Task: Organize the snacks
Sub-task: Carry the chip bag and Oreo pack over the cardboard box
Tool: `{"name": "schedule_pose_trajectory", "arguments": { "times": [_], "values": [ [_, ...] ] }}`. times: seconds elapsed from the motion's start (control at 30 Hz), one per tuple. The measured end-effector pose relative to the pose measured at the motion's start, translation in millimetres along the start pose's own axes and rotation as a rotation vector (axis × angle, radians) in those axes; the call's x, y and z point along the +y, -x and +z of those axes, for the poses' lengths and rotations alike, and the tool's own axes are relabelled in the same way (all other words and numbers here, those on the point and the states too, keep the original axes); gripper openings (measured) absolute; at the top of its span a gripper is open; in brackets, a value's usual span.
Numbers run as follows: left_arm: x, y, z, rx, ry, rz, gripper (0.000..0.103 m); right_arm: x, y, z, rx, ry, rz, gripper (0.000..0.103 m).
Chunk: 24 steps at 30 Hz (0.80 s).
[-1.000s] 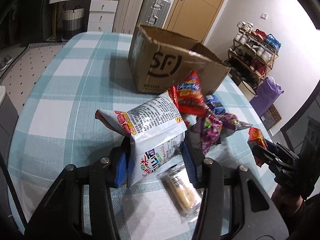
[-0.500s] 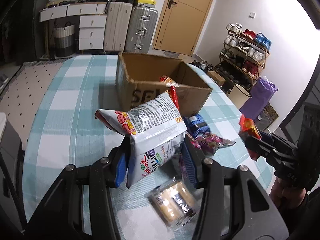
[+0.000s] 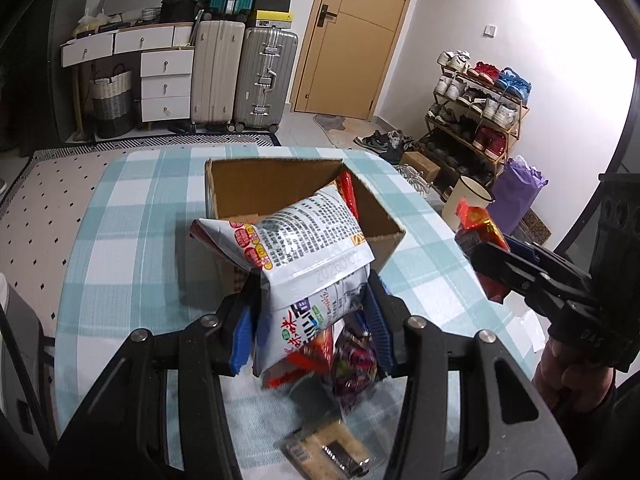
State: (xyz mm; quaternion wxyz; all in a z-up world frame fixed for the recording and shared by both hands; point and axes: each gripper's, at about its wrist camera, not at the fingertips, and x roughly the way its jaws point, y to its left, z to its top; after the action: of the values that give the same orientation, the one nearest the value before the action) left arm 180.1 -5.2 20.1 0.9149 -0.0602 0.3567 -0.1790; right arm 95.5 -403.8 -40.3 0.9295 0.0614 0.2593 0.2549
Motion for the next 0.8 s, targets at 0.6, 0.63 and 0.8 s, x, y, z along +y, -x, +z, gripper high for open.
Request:
{"name": "schedule_pose_trajectory", "arguments": {
  "times": [0.6,0.63,0.8],
  "values": [
    [3.7,-48.4,87.3,0.034,-0.034,0.001,0.046,-23.3,-49.0,78.7,0.002,-0.041,0.033,0.047],
    [5.0,-53.1,91.3,0.04,-0.033,0.001,0.046,-25.1,-53.3,80.9,0.007,-0.047,0.034,0.047],
    [15.2,-80.9,106.4,0.072,-0.022,-0.003,0.046,-34.8,-73.9,88.5,0.032,-0.059,0.03,0.047]
  ]
}}
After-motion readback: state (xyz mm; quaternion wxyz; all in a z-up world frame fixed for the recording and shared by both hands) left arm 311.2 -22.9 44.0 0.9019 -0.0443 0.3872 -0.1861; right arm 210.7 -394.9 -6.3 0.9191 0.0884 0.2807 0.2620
